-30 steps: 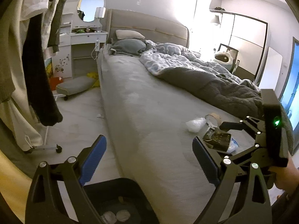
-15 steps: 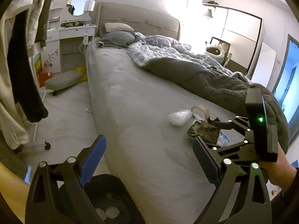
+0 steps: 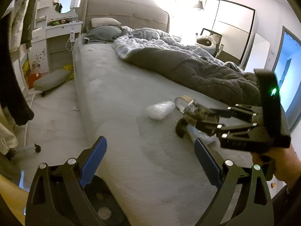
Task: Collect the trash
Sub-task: 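Grasp the blue diaper pack with the left tool while the right tool grasps the black Face tissue pack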
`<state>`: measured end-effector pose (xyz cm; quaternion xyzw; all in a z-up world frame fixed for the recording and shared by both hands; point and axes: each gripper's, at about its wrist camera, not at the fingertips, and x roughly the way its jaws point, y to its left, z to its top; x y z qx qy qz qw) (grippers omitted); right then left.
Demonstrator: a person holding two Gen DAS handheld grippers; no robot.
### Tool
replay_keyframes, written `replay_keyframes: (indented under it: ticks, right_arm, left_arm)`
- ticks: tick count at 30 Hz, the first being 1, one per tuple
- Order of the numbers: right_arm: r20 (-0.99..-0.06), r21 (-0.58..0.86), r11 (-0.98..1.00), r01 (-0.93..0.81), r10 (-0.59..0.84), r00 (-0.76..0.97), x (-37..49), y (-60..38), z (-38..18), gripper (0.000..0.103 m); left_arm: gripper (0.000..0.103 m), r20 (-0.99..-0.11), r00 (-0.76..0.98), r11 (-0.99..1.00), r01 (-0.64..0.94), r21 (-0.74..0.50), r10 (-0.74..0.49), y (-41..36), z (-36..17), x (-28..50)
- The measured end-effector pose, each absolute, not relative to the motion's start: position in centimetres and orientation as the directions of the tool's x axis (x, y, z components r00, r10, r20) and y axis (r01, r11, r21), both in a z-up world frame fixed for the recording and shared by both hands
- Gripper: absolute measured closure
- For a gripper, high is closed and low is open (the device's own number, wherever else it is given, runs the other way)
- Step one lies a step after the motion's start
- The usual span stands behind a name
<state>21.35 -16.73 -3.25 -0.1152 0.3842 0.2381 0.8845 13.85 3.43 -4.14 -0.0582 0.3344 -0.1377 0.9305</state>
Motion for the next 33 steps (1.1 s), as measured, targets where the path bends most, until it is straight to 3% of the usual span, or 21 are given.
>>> replay_keyframes:
  ticks: [23,33]
  right_arm:
    - [-0.700,0.077,0.931,-0.358,0.306,0.646,20.1,-27.2,-2.2,0.049]
    - [-0.698,0.097,0.934,-0.345,0.311,0.645,19.6,-28.7,-2.1,0.049]
  left_arm:
    - [0.008,-0.662,0.629,0.912,0.317,-0.260,-0.408,-7.7,-7.5,16.4]
    - [0.008,-0.711,0.588,0.921,0.288,-0.261,-0.385,-10.7,-9.5,18.3]
